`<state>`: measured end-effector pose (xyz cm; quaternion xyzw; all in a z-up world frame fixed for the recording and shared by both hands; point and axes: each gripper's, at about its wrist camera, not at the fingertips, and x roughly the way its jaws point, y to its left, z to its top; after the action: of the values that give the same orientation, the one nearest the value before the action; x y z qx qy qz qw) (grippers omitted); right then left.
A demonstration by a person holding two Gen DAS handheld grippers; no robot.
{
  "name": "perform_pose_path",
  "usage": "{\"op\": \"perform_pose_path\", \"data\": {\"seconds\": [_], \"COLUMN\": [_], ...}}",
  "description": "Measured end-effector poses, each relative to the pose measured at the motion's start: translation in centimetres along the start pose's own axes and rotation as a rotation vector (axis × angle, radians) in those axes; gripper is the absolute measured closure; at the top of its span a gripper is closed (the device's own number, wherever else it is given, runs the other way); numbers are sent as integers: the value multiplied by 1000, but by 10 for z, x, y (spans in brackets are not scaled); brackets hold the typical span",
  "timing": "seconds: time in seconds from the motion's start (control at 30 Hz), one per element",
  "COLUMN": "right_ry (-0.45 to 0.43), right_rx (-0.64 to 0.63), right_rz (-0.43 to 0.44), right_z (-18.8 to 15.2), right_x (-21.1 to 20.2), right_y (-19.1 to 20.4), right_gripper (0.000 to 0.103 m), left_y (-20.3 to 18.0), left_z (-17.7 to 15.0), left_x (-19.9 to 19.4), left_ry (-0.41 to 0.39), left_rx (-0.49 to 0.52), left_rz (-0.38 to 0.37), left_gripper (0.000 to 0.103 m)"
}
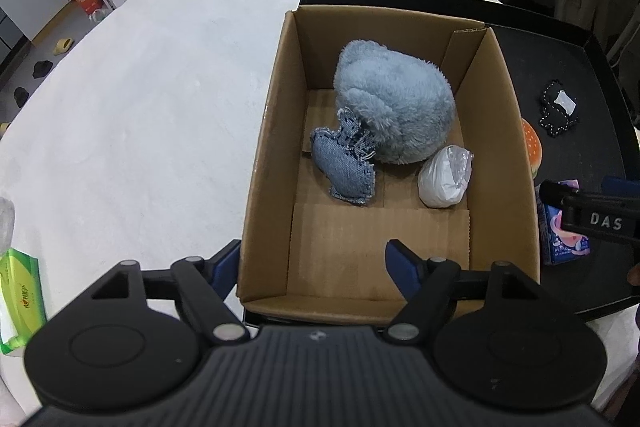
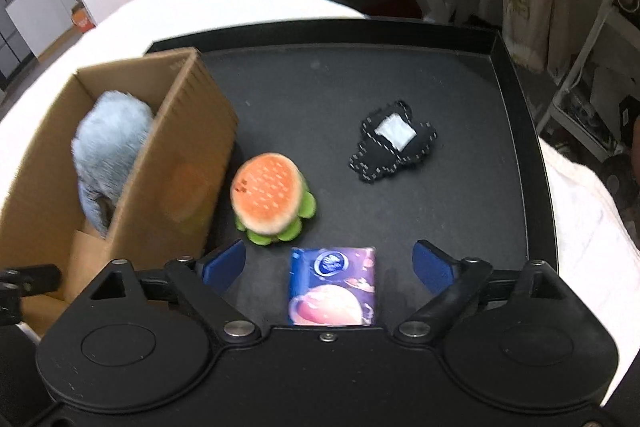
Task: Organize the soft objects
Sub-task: 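Move the right gripper back to the tray and grasp the blue tissue pack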
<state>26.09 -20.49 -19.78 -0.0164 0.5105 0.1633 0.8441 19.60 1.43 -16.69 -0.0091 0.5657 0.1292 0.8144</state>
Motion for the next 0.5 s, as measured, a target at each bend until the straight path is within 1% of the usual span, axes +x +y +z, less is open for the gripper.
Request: {"op": "perform_pose_path", "data": {"seconds": [0.23,0.37,0.43,0.47,0.5], "right_ry": [60,101,94,95,90], "right_rx": [-3,-4,-20,-31,-43], "right_rz": [36,0,-14,-22,-33], "right_z": [-7,-14,-16,-17,-19], "right_x": [15,28,29,29,29], "right_y": [-2,-2,1,4,6], "right_gripper": [13,15,16,21,31], "left_y": [-3,-2,0,0,1], "left_z": [2,1,1,1,1], "left_x": [-7,-13,-17,-18,-20], "left_ry": [-12,-26,-31,-34,-37], "left_rx": [5,7,5,4,3], "left_rz": [9,-2,-4,-3,-3], "left_gripper": [27,27,27,27,27]}}
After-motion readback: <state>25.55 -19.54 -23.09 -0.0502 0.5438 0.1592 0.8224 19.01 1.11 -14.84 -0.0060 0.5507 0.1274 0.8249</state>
